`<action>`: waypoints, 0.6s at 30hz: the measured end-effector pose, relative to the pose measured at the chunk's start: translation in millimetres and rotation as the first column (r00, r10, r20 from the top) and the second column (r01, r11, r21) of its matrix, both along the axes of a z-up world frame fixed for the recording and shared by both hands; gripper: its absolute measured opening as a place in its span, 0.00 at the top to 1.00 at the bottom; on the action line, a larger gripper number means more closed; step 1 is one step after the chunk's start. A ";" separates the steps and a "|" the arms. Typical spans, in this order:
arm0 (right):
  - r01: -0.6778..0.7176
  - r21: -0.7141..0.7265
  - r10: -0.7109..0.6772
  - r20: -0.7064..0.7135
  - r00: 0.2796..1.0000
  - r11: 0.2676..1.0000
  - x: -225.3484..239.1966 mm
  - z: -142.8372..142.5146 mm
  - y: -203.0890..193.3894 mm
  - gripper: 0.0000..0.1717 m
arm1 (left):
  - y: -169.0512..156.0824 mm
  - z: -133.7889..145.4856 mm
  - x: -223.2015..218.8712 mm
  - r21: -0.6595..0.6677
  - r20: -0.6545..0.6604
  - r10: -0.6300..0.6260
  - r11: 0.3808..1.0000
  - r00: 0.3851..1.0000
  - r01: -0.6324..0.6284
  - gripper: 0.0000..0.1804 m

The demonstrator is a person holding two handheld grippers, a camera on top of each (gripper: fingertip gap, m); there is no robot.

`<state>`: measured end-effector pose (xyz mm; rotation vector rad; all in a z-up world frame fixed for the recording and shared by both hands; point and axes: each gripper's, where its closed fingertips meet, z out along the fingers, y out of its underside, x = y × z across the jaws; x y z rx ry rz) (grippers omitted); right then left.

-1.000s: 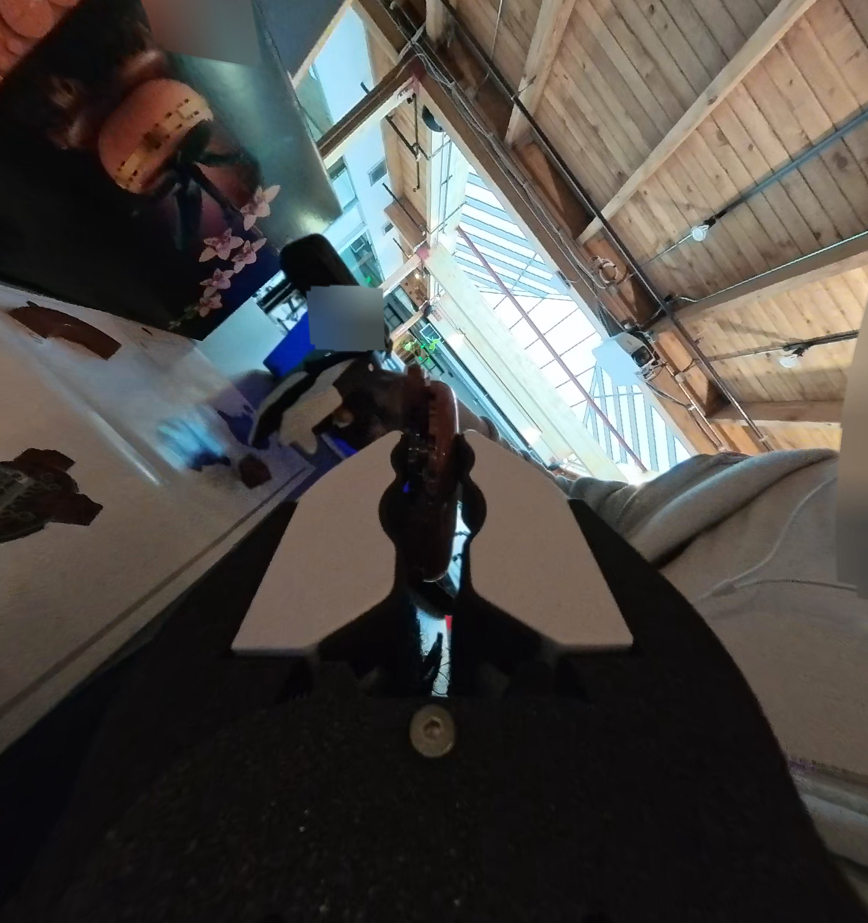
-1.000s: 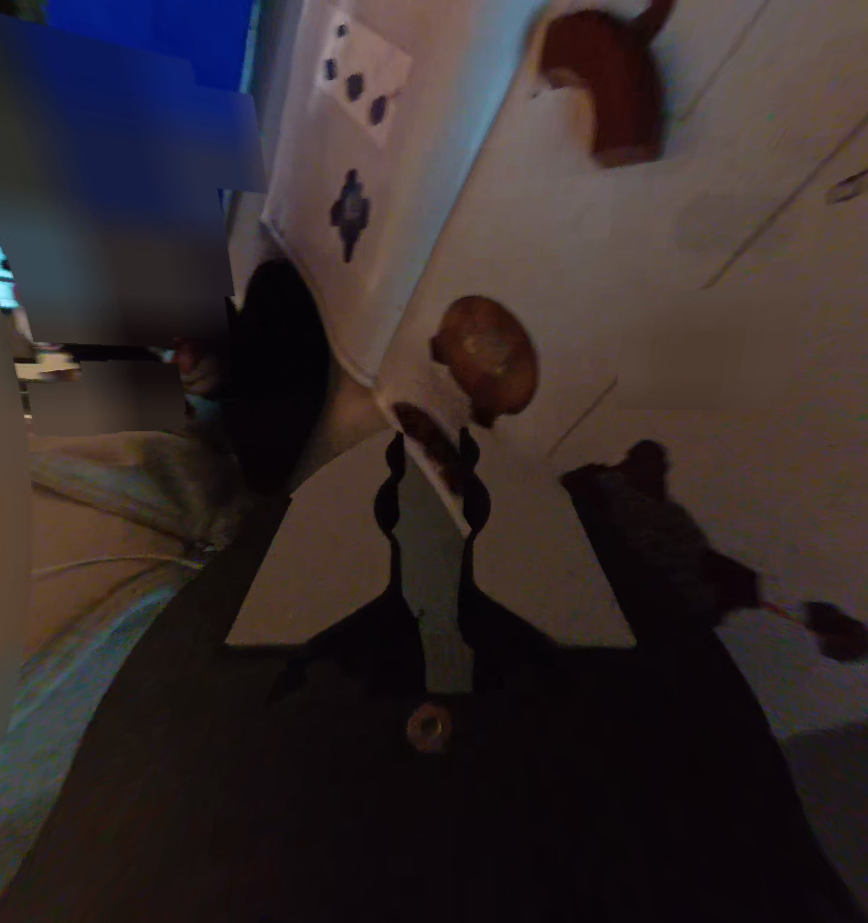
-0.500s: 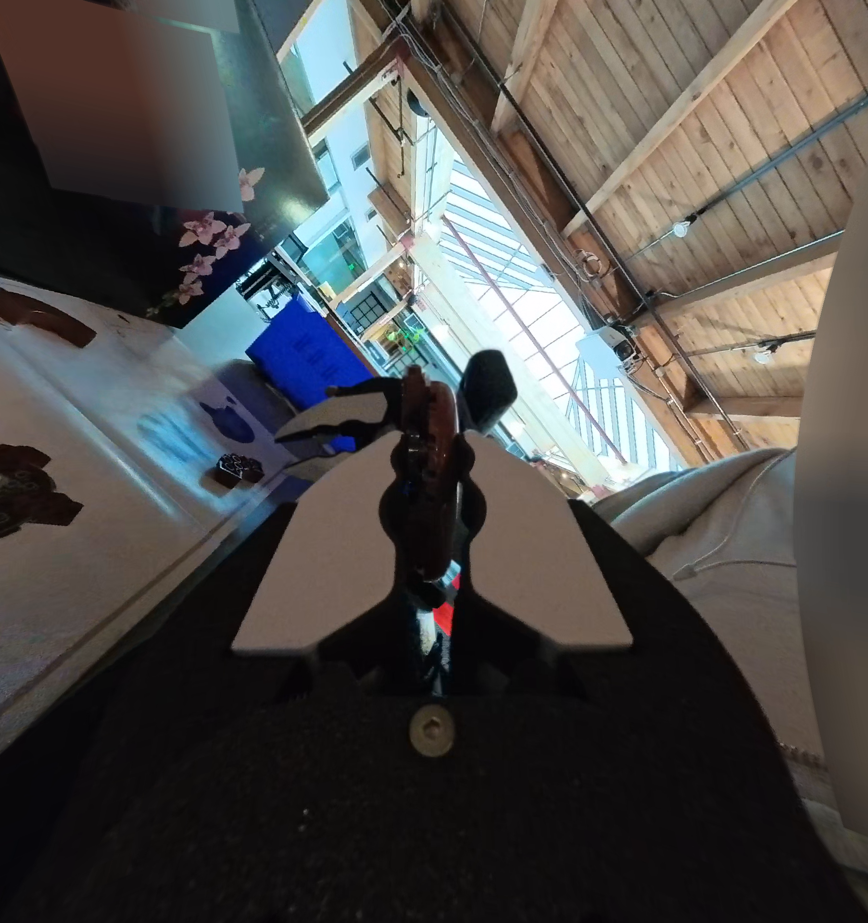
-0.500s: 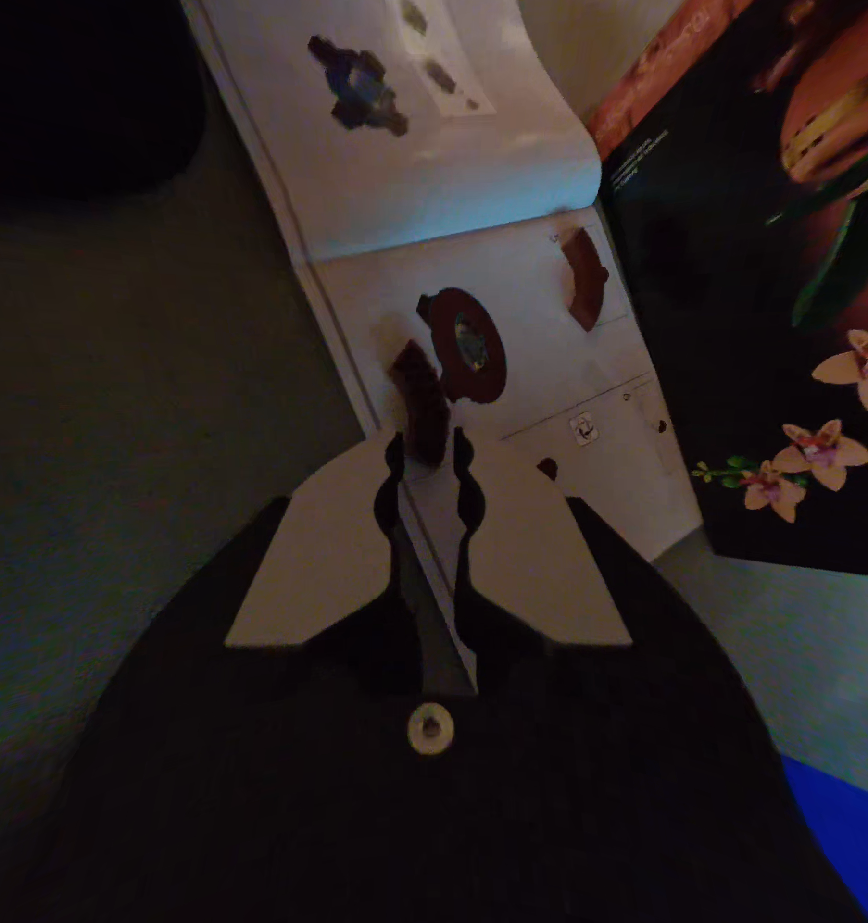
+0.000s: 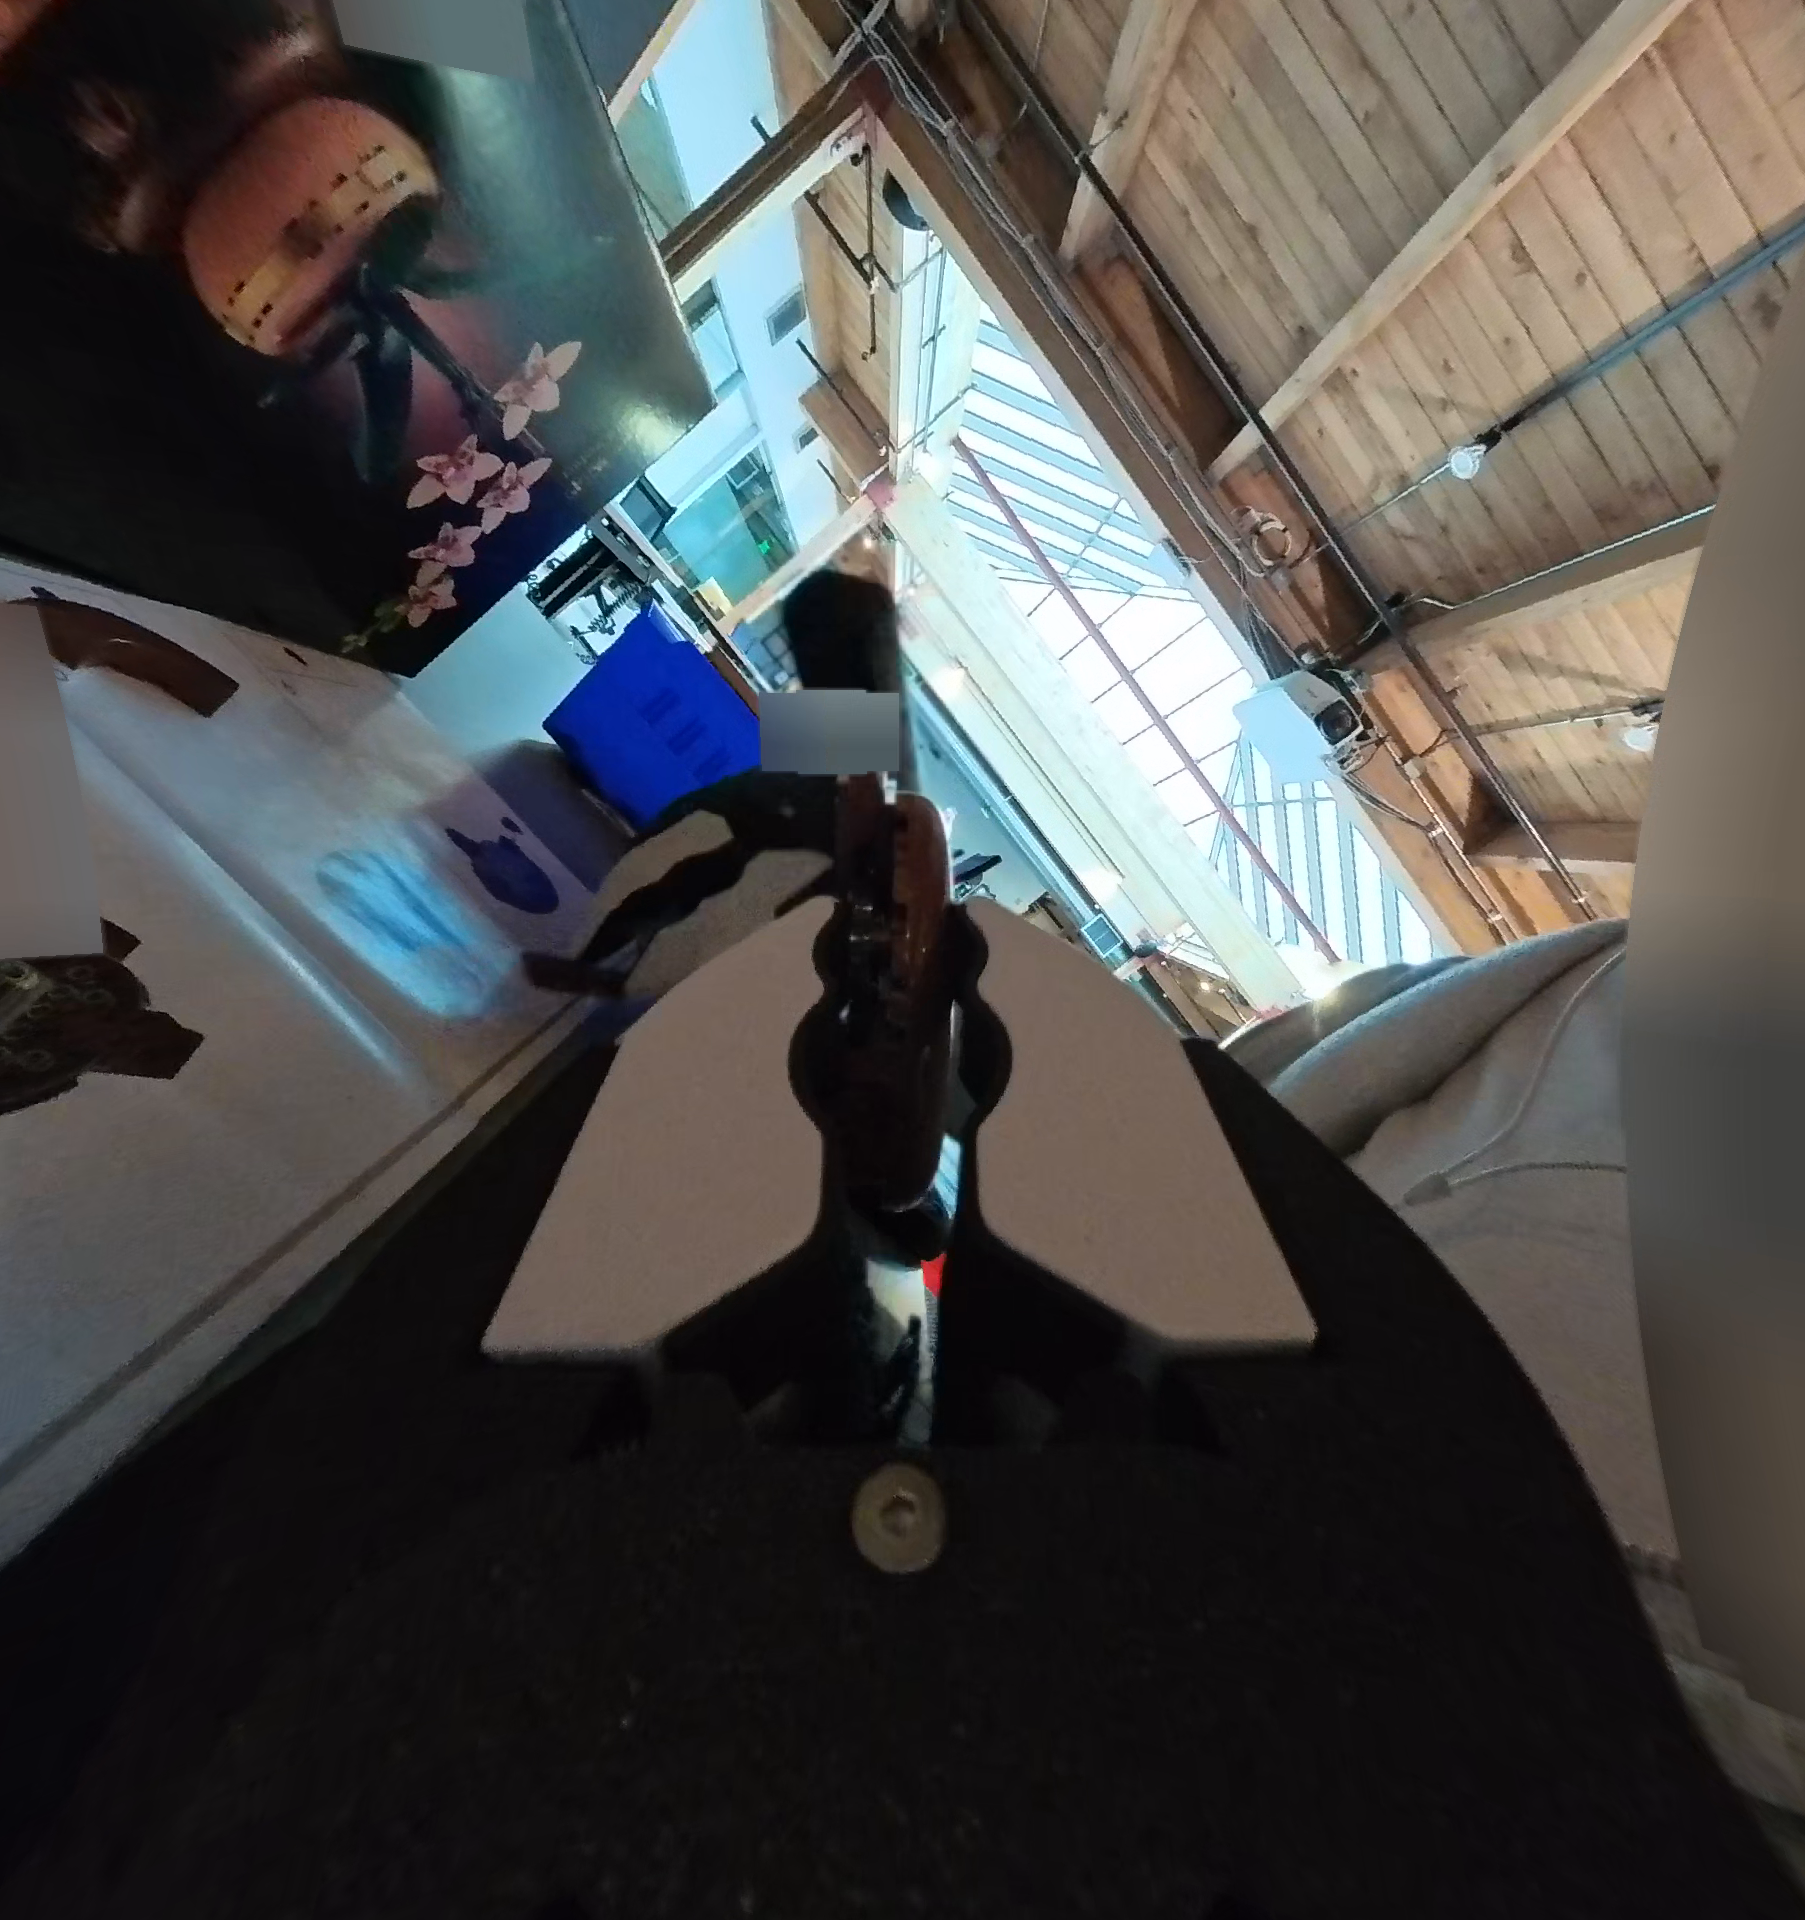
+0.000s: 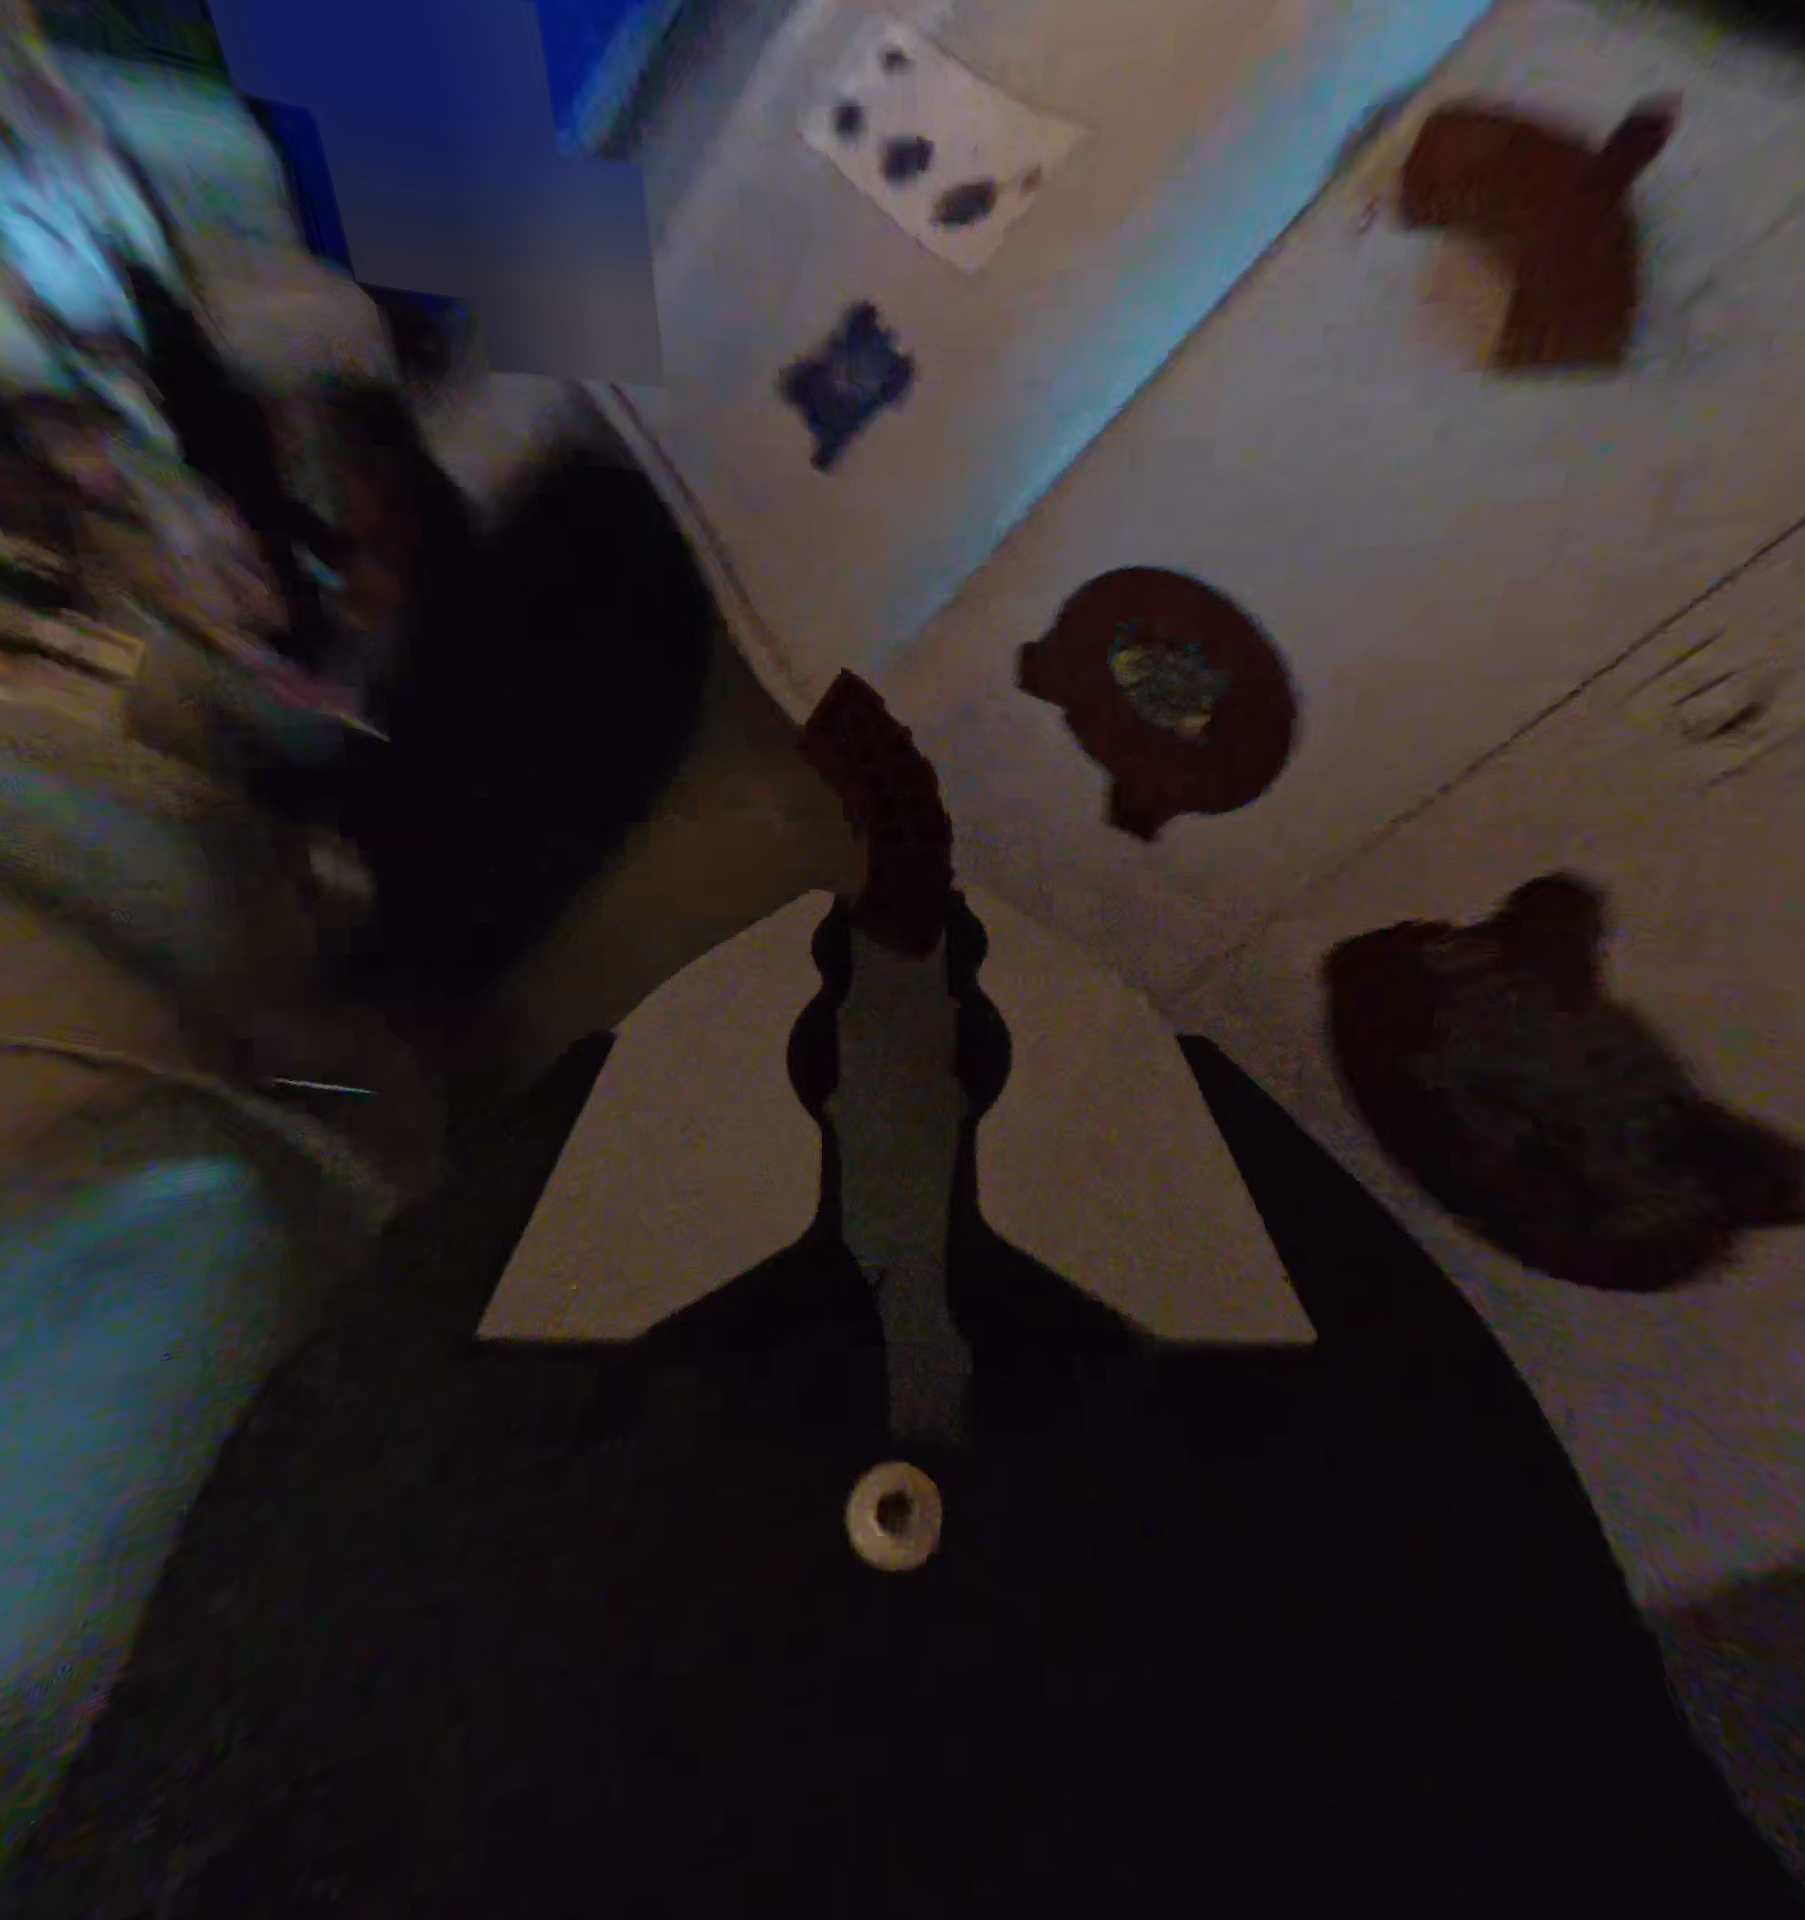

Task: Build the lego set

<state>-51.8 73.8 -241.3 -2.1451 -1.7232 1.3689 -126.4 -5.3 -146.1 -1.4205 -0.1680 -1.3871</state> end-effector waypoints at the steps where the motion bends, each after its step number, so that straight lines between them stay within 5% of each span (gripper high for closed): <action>1: 0.020 -0.194 -0.018 0.012 1.000 0.981 -1.2 11.4 -6.0 0.91 | 0.1 0.0 0.1 -0.001 -0.001 0.000 1.000 1.000 0.000 0.90; 7: 0.132 -0.363 -0.067 0.186 0.980 0.922 5.0 3.9 12.8 0.83 | 0.2 2.0 -4.6 0.004 0.037 0.005 1.000 0.999 -0.006 0.90; 9: 0.202 -0.302 -0.144 0.202 0.969 0.932 3.9 -0.9 31.1 0.80 | -0.2 2.6 -5.8 0.007 0.047 0.007 1.000 0.999 -0.008 0.90; 11: 0.223 -0.164 -0.206 0.114 0.972 0.961 0.1 4.0 51.5 0.84 | 0.1 2.7 -6.1 0.006 0.054 0.004 1.000 0.999 -0.004 0.90; 14: 0.067 0.173 -0.054 -0.079 0.995 0.983 0.9 21.3 48.0 0.86 | 0.2 2.6 -6.4 0.004 0.063 -0.003 1.000 0.998 0.003 0.90; 18: -0.168 0.626 0.260 -0.058 0.964 0.762 12.2 8.8 8.9 0.94 | 0.7 2.3 -6.5 0.001 0.069 -0.007 1.000 0.998 0.007 0.90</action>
